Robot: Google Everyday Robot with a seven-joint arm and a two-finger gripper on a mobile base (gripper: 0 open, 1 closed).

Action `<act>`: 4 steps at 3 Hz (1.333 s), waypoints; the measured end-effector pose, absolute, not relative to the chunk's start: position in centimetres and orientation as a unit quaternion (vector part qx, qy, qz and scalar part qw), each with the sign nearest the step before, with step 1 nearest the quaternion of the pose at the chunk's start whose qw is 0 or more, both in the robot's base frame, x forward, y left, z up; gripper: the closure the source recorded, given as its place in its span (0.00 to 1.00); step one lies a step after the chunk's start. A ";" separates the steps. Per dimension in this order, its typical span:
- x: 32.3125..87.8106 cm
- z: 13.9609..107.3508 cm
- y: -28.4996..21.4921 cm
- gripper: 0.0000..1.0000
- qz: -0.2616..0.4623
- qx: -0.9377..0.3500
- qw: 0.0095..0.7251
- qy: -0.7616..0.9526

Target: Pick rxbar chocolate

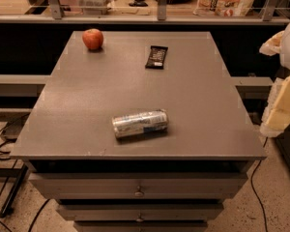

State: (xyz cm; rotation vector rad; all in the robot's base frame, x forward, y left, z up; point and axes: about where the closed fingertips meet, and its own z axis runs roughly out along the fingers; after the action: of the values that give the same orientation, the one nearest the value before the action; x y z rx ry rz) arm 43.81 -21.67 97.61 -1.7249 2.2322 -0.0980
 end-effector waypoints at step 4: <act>48.8 96.3 -17.3 0.00 -0.012 -0.638 0.206 0.742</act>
Offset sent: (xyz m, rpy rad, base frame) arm 0.0199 0.0208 -0.0100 -0.0316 -0.0029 0.1013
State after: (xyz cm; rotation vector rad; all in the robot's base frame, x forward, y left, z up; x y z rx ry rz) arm 48.79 -17.32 96.34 -1.7782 2.0668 -0.0339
